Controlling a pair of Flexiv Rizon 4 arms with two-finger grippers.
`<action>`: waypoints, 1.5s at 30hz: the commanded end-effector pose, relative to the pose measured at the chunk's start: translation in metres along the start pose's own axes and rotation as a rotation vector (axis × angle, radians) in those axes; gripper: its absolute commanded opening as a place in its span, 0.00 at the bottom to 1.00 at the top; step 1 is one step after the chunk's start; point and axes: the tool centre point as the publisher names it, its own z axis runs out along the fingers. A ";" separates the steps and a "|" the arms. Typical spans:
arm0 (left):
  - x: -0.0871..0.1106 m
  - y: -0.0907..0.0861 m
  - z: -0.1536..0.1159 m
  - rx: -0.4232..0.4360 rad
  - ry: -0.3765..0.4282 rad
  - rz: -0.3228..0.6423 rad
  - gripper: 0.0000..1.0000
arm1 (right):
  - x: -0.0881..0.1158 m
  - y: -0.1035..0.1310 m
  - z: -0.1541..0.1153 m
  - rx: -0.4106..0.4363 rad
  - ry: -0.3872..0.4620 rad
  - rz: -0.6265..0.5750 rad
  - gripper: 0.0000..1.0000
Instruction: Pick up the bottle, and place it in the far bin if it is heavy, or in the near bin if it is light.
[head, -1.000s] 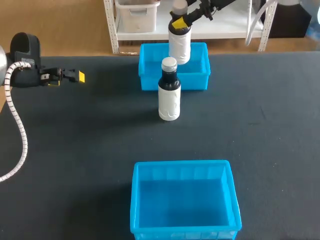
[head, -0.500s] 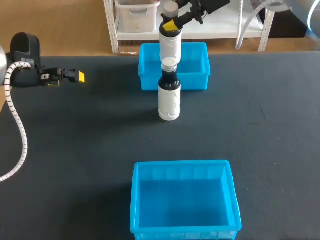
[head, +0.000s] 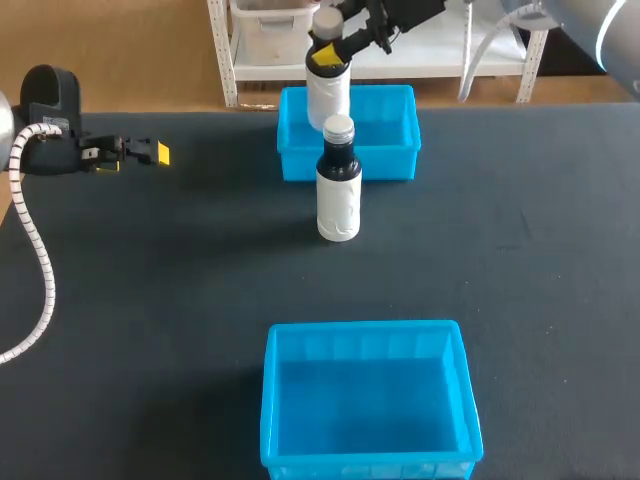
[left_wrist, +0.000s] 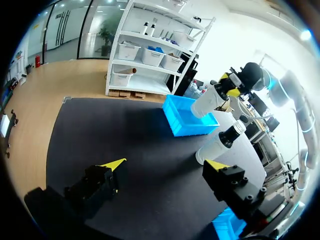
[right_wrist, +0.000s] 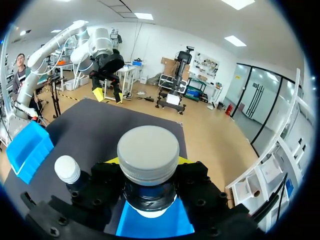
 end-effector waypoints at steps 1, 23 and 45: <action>0.000 0.000 0.000 0.000 0.000 0.000 1.00 | 0.000 -0.010 0.006 -0.598 -0.006 -0.003 0.00; 0.000 0.000 0.000 0.000 0.000 0.000 1.00 | 0.012 -0.014 0.028 -0.695 -0.013 -0.010 0.00; 0.000 0.000 0.000 0.000 0.000 0.000 1.00 | 0.018 -0.006 0.043 -0.767 -0.004 0.006 0.00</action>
